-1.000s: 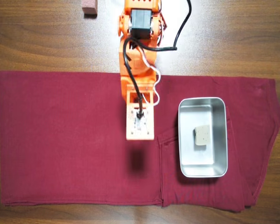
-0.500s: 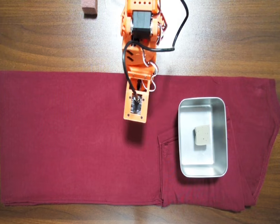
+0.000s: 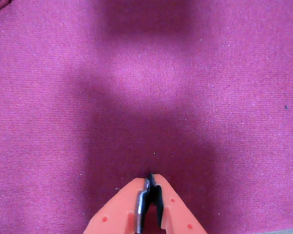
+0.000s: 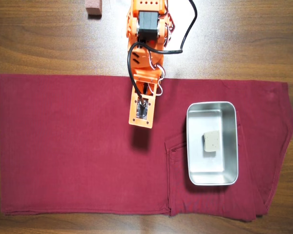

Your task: Grab the cube

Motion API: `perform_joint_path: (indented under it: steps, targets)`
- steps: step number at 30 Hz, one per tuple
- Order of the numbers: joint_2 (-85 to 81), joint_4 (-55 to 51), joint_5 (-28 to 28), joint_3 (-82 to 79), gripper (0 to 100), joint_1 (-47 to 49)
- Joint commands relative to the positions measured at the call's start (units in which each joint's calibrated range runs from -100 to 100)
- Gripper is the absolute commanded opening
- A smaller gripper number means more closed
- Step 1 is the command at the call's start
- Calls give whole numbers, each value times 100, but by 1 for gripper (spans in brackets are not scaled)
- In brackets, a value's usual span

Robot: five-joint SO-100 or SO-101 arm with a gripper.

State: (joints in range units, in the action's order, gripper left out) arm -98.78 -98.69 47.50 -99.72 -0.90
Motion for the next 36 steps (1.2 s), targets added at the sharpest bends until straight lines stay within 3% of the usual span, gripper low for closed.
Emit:
perform_joint_path:
  steps: [1, 6, 10, 36]
  targets:
    - [38, -131, -10, -28, 1, -54]
    - [38, -131, -10, -28, 1, -54]
    - [47, -131, 5, -28, 1, -764]
    - [47, -131, 5, -28, 1, -764]
